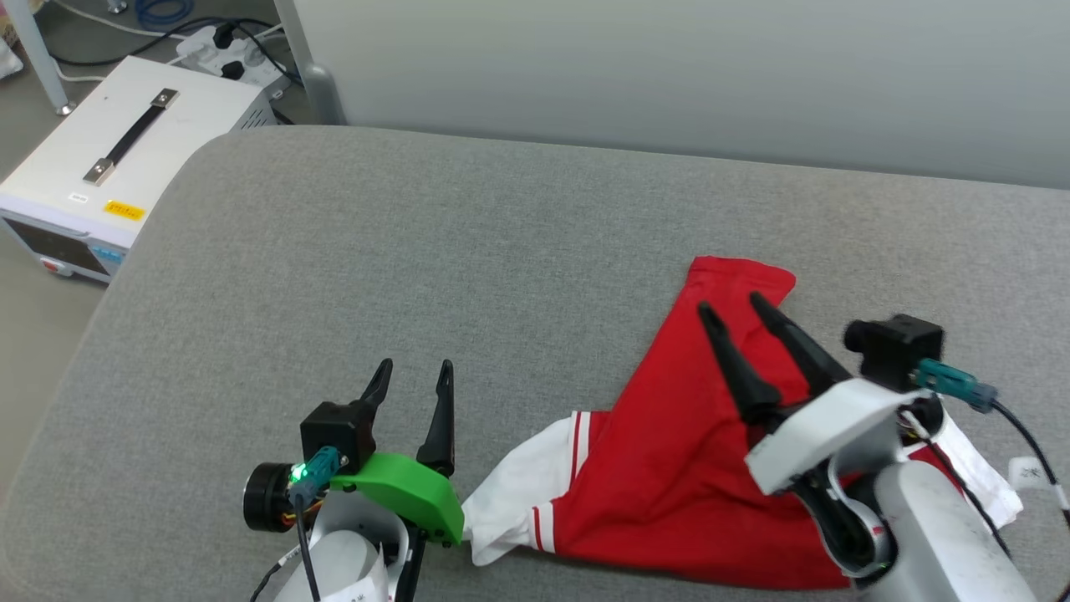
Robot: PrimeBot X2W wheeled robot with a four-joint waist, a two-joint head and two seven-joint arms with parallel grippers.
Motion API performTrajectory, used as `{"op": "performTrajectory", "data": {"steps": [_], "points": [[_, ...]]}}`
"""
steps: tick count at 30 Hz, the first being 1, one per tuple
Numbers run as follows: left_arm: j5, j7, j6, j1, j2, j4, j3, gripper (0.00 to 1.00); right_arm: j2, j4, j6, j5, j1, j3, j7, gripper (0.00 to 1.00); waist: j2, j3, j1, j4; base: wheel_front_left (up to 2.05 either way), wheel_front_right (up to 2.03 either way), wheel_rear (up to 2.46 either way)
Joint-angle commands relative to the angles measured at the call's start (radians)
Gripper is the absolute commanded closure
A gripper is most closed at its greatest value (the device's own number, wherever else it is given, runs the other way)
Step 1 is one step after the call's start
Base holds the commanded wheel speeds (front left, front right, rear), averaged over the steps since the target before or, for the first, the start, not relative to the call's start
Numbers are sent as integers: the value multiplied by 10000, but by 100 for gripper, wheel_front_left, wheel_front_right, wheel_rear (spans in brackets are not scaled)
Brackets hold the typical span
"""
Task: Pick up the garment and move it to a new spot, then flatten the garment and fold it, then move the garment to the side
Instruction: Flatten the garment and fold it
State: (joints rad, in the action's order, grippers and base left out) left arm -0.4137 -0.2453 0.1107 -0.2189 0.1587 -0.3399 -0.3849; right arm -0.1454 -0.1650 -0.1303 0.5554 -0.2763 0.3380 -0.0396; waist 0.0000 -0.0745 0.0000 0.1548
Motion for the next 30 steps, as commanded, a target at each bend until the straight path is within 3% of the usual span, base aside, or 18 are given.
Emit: {"op": "performTrajectory", "data": {"steps": [1, 8, 12, 24, 30], "points": [[-78, 20, 66, 175, 86, 104, 23, 0, -62, 177, -4, -242, 375, -526, -45, 0, 0, 271, 0, -242, 0, 0, 0], [-154, 134, 247, 481, 295, 533, 120, 0, -51, 1270, -4, -1250, 1941, -3276, 632, 0, 0, 395, 0, -527, 0, 0, 0], [-182, 169, 349, 579, 395, 774, 181, 0, 130, 1963, -4, -1597, 2623, -4334, 1149, 0, 0, 339, 0, -684, 0, 0, 0], [-216, 347, 569, 687, 586, 1261, 221, 0, 306, 2782, -4, -1615, 3833, -5555, 3012, 0, 0, 261, 0, -881, 0, 0, 0], [-227, 415, 643, 624, 593, 1479, 190, 0, -486, 1613, -4, -911, 3597, -5883, 4896, 0, 0, 44, 0, -830, 0, 0, 0]]}}
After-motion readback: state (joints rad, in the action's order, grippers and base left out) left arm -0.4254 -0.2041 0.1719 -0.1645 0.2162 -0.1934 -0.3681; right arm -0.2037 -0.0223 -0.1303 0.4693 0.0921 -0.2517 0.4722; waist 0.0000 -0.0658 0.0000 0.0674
